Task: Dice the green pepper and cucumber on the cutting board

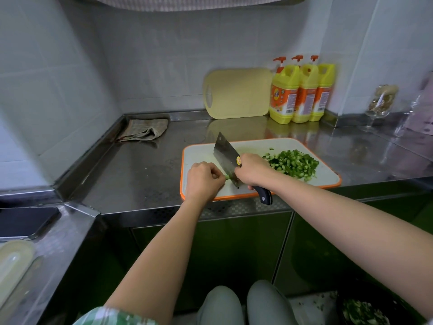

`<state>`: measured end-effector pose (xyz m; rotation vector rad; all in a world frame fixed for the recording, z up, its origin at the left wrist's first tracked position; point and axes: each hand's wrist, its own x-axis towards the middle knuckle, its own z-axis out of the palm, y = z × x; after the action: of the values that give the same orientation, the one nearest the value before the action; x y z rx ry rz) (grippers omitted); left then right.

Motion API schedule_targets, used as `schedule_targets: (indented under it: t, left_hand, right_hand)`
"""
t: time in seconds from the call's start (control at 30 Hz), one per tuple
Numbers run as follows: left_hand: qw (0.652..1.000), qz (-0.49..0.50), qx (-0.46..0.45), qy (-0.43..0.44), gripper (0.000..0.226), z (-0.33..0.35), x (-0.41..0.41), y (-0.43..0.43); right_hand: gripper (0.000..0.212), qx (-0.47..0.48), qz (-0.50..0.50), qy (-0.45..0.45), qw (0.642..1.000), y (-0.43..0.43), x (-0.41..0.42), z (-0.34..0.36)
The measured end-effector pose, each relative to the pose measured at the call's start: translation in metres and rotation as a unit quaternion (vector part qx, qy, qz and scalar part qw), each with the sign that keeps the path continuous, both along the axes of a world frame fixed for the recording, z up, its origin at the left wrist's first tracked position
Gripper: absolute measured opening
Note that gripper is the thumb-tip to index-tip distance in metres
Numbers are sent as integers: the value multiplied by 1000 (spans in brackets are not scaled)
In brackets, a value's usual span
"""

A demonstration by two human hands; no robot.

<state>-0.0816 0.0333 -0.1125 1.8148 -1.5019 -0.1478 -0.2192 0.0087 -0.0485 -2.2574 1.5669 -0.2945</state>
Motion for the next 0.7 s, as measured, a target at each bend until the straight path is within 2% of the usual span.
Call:
schedule_targets:
  t: [0.13,0.47,0.7]
  left_hand:
    - [1000,3,1,12,18,-1,2,-2]
    - [1000,-6,6,15,17,0,2,-1]
    - [1000,-13,3,10,10,0,1,-1]
  right_hand:
    - [7,-28,3,-44,999,-2,-5,-1]
    - [9,19,25,39,999,8,-1,10]
    - [13,-23,-5,-40,999,1,-3,-2]
